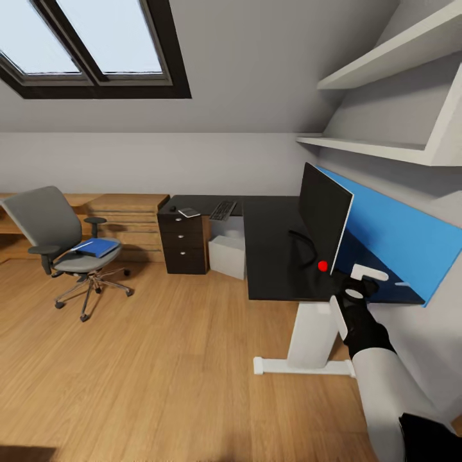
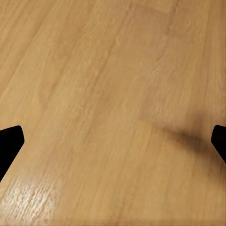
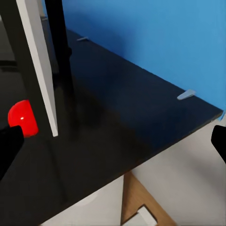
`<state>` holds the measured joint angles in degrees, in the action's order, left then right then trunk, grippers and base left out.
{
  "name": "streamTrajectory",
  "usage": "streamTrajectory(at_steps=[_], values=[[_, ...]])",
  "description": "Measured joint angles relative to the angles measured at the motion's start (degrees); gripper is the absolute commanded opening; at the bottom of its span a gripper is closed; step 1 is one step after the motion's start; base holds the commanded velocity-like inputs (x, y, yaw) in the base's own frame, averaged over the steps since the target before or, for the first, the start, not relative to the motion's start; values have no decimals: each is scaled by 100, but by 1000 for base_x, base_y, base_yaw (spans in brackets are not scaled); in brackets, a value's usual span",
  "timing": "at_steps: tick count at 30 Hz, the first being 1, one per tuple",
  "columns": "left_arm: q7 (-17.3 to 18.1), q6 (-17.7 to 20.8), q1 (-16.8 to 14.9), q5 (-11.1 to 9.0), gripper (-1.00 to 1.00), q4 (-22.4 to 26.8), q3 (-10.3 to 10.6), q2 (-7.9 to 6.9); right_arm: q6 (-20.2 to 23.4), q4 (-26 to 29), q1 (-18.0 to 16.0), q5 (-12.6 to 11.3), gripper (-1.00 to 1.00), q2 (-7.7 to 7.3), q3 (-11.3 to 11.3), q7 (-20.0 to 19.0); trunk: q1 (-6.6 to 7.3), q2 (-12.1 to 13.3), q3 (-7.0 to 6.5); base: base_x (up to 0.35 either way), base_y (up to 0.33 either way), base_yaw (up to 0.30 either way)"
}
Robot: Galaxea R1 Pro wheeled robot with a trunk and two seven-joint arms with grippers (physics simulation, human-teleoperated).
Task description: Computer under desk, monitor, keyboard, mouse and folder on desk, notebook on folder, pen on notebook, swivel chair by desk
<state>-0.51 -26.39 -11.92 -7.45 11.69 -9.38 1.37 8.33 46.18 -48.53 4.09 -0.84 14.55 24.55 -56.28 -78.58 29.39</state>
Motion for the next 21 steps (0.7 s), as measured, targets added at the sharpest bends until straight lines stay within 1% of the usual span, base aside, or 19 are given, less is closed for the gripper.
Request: streamTrajectory(at_steps=[5,7,9,11,12,14,15,16,17,19,20,21], values=[[0,-3,0,-2,100,2,-4,6,-50,-8,74,-87,100,0,-3,-31,0,0,0,-4,0,0],[-14,-11,0,-6,100,1,-5,26,-50,264,186,-131,100,99,-119,-185,0,0,0,0,0,0],[-15,-18,0,-10,100,2,-8,28,-13,409,237,-140,100,154,-168,-246,0,0,0,0,0,0],[-8,-64,0,-10,100,2,-12,28,43,560,307,-140,100,202,-206,-410,0,0,0,0,0,0],[-5,-120,0,-8,100,2,-10,28,57,647,348,-133,100,227,-224,-556,0,0,0,0,0,0],[-9,-226,0,-6,100,2,-8,33,104,857,490,-129,100,254,-254,-1031,0,0,0,0,0,0],[-11,-237,0,-6,100,2,-7,34,112,885,520,-128,100,254,-257,-1163,0,0,0,0,0,0],[-12,-246,0,-6,100,2,-7,34,116,906,545,-127,100,251,-259,-1303,0,0,0,0,0,0],[-14,-258,0,-6,100,2,-7,35,122,933,581,-123,100,244,-260,-1609,0,0,0,0,0,0],[-19,-266,0,-6,100,2,-7,36,127,952,607,-117,100,232,-255,-1946,0,0,0,0,0,0],[-20,-271,0,-6,100,2,-7,32,130,967,629,-118,100,209,-246,-2256,0,0,0,0,0,0],[-18,-273,0,-7,100,2,-7,29,132,975,643,-118,100,195,-242,-2400,0,0,0,0,0,0]])
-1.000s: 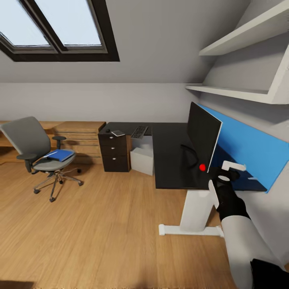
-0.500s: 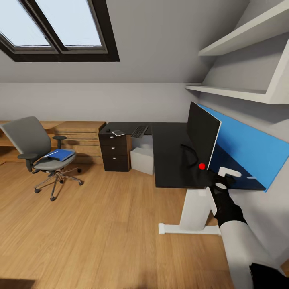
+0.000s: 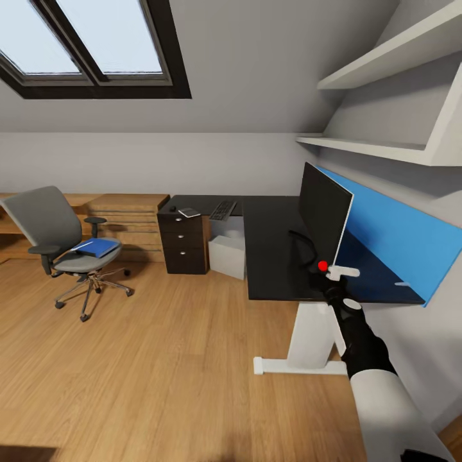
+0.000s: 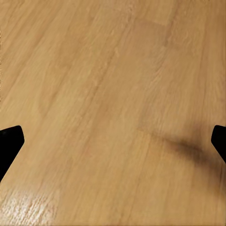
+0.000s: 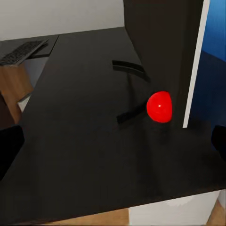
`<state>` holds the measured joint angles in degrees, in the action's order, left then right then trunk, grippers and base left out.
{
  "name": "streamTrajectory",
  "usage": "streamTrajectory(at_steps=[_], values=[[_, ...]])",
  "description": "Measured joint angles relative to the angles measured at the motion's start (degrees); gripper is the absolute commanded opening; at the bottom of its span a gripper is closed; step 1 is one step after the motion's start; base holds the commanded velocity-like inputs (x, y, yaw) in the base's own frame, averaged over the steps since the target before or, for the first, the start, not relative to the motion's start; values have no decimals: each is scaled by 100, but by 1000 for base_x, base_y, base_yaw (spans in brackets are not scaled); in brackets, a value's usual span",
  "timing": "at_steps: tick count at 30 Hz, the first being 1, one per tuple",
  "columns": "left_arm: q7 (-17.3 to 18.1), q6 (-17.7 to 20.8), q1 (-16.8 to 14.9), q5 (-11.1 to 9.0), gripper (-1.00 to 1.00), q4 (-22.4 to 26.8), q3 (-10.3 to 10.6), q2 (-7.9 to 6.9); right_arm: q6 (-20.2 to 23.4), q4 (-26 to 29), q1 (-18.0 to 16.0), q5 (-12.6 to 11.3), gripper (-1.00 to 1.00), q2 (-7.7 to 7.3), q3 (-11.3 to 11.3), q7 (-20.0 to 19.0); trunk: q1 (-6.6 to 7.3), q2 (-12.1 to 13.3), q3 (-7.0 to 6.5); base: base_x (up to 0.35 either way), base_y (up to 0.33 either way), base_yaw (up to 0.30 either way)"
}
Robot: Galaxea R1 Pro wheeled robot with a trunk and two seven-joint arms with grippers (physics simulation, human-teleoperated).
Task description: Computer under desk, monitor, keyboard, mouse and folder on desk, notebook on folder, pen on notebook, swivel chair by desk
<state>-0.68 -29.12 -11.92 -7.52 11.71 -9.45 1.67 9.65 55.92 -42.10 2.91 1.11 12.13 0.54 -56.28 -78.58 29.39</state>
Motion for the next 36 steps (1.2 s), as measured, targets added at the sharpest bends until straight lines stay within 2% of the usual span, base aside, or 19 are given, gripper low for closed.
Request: streamTrajectory(at_steps=[4,8,22,36], values=[[7,-12,0,-15,100,0,-3,-14,11,137,135,-5,100,-61,9,-419,0,0,0,0,0,0],[-10,-11,0,-23,100,0,-7,-12,-4,274,243,-6,100,-77,52,-516,0,0,0,0,-2,0],[-30,-7,0,-29,100,-2,-13,-21,-27,407,446,-11,100,-80,104,-583,0,0,0,46,-224,0],[-36,-7,0,-28,100,-8,-16,-31,-21,410,469,-36,100,-56,109,-581,0,0,0,5,-27,0]])
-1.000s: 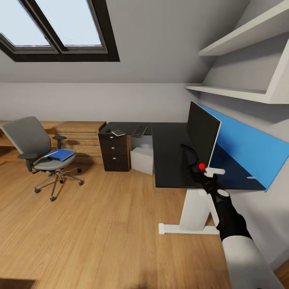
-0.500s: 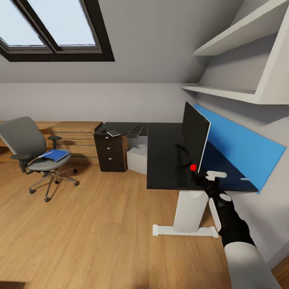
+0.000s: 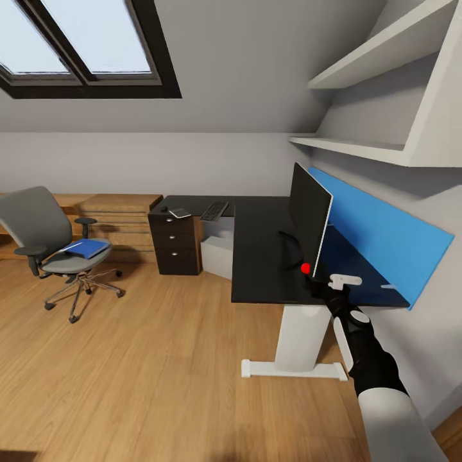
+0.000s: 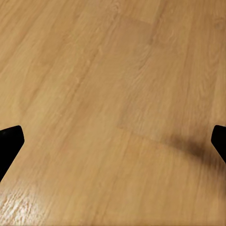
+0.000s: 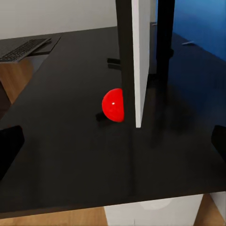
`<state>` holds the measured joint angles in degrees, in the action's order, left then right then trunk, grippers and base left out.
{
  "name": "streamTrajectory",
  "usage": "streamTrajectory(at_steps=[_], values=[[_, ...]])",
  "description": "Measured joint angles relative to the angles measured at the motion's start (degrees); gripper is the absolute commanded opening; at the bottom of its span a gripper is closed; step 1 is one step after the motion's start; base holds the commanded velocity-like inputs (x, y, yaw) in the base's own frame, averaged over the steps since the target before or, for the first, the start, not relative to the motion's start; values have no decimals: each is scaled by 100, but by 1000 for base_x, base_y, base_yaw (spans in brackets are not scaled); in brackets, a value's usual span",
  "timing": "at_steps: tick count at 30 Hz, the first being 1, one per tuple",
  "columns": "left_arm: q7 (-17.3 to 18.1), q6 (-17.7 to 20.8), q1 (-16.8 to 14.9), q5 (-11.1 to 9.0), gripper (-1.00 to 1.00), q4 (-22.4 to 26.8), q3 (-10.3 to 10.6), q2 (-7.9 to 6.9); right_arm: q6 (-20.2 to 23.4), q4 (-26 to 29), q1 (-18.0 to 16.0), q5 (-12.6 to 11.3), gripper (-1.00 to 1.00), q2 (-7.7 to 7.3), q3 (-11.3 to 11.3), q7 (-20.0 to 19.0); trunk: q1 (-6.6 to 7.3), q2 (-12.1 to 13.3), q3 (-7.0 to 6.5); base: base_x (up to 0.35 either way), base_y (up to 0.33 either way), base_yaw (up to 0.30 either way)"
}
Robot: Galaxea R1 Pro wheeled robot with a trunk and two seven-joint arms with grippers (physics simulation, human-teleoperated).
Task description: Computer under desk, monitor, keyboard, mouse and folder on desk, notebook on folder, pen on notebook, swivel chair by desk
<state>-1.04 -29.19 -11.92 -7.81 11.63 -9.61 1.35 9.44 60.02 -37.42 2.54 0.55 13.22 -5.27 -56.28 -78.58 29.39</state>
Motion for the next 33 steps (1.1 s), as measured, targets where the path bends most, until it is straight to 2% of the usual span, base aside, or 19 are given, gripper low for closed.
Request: streamTrajectory(at_steps=[7,13,19,23,27,33], values=[[6,-6,0,-2,100,-1,-1,-1,-26,14,16,0,100,-14,23,5,2,0,0,120,-53,0],[4,-7,0,0,100,0,1,3,-120,17,18,0,100,-11,198,14,1,0,0,125,-54,0],[2,-6,0,0,100,-1,1,3,-159,18,19,0,100,-8,257,22,1,0,0,50,-9,0],[1,-2,0,1,100,-1,1,4,-325,17,19,0,100,6,343,25,1,0,0,123,-2,0],[1,-1,0,1,100,-1,1,4,-718,13,20,0,100,20,410,34,0,0,0,51,-1,0],[1,0,0,1,100,1,1,4,-897,17,27,0,100,31,429,33,0,0,0,13,0,0]])
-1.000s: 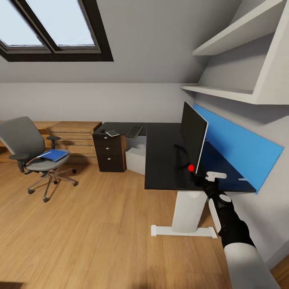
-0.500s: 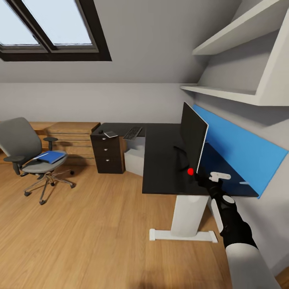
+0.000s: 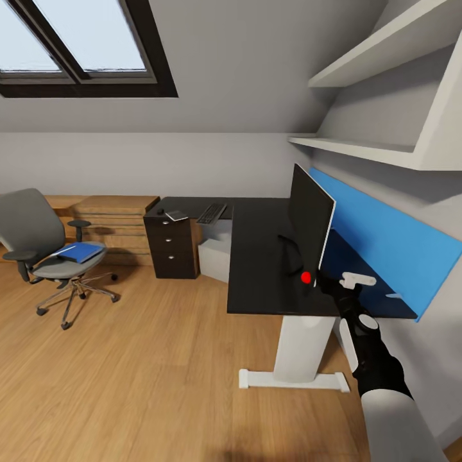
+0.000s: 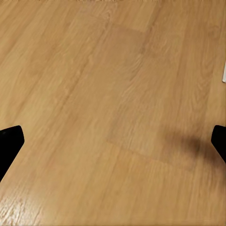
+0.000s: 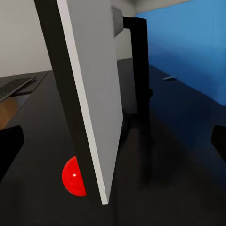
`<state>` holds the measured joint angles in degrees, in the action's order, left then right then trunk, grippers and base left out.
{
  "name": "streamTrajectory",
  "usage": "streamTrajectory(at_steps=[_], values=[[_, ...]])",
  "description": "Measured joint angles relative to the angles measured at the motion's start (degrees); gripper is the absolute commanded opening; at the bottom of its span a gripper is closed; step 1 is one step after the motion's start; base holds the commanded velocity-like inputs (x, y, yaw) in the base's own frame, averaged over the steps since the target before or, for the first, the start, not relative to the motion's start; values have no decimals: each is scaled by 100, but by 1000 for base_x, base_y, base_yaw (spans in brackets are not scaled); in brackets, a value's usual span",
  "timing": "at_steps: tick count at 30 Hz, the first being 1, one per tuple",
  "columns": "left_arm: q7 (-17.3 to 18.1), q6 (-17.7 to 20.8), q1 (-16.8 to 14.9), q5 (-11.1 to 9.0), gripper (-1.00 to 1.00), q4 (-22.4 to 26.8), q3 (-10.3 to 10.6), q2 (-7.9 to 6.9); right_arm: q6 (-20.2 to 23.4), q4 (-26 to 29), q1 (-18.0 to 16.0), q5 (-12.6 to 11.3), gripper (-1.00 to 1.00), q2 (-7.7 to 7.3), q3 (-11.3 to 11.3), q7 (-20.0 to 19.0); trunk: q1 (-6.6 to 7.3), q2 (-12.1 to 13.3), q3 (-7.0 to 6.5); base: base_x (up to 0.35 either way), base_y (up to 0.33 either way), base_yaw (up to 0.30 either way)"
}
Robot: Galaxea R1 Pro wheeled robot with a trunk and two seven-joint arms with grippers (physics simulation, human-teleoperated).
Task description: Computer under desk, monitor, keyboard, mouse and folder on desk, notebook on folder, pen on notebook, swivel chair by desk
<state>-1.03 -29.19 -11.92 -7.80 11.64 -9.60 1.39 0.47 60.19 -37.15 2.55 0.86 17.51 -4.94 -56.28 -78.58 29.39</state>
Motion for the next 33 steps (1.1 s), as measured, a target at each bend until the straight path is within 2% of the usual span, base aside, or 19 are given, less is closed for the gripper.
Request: streamTrajectory(at_steps=[26,33], values=[[0,-1,0,0,100,-1,-7,18,-37,-10,37,0,100,-3,13,-6,1,0,0,107,8,0],[0,-1,0,0,100,-1,-5,18,-39,-10,37,0,100,-6,14,-13,0,0,0,24,0,0]])
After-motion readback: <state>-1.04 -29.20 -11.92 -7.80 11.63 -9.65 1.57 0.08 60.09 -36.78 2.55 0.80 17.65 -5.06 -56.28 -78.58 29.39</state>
